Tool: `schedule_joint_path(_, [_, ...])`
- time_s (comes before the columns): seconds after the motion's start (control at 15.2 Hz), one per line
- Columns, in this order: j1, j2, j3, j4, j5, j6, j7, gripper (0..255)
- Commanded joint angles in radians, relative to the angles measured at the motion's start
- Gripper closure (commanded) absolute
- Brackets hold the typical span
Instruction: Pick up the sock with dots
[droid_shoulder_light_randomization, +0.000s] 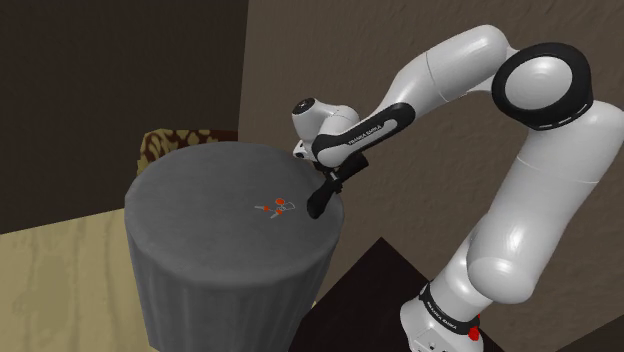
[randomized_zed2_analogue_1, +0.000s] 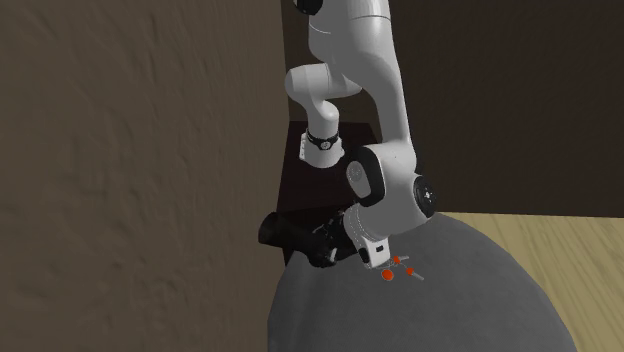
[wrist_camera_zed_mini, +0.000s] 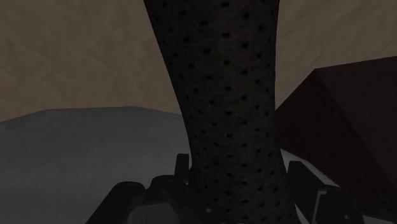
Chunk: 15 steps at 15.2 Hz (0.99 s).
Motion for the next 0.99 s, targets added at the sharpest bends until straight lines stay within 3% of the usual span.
schedule_joint_path(0.0, [0.000, 0.002, 0.000, -0.001, 0.000, 0.002, 0.000, 255])
schedule_joint_path(0.92, [0.003, -0.111, 0.010, 0.043, 0.040, -0.136, -0.082, 255])
